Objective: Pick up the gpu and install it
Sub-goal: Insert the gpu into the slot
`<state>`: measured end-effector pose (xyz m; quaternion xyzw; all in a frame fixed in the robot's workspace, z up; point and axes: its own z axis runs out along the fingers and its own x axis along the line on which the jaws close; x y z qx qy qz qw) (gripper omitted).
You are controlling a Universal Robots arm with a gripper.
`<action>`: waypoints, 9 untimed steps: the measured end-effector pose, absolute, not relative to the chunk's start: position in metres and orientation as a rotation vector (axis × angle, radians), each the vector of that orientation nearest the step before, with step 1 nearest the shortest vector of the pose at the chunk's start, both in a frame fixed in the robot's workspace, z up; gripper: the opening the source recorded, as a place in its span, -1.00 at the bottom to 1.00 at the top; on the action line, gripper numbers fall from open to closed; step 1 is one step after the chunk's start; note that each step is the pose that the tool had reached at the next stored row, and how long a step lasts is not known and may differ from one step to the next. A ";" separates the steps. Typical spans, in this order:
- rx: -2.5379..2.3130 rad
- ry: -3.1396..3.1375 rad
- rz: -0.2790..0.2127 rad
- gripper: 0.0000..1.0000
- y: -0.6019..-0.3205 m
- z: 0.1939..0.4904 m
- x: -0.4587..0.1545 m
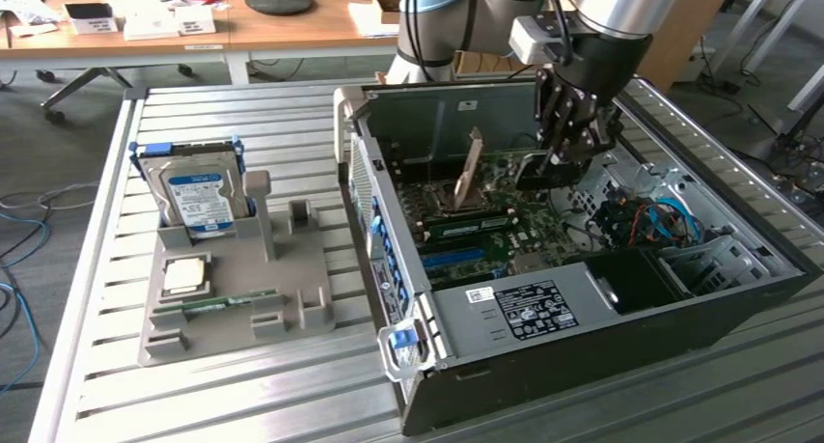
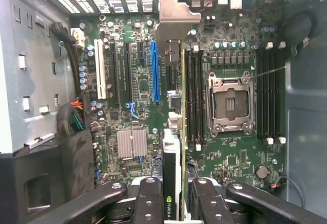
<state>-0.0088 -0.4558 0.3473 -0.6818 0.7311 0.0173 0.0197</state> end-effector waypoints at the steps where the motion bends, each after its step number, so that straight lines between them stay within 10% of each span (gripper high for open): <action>1: -2.115 2.268 0.054 -0.46 -0.456 0.347 -0.009; 9: -2.115 2.268 0.054 -0.46 -0.457 0.342 -0.010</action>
